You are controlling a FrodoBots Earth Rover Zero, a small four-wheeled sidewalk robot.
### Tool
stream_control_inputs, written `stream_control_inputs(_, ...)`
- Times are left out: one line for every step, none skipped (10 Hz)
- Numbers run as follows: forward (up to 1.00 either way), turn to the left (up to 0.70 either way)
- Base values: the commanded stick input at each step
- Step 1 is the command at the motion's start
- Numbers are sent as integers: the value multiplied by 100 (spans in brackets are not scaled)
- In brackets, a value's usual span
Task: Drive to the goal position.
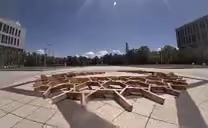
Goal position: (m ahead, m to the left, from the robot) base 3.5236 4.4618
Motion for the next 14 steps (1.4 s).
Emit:
stream_control_inputs(-62, 0)
stream_control_inputs(-30, 0)
stream_control_inputs(0, 0)
stream_control_inputs(0, 0)
stream_control_inputs(0, 0)
stream_control_inputs(0, 0)
stream_control_inputs(2, 0)
stream_control_inputs(6, 0)
stream_control_inputs(10, 0)
stream_control_inputs(10, 0)
stream_control_inputs(10, 0)
stream_control_inputs(12, 0)
stream_control_inputs(62, 7)
stream_control_inputs(70, 33)
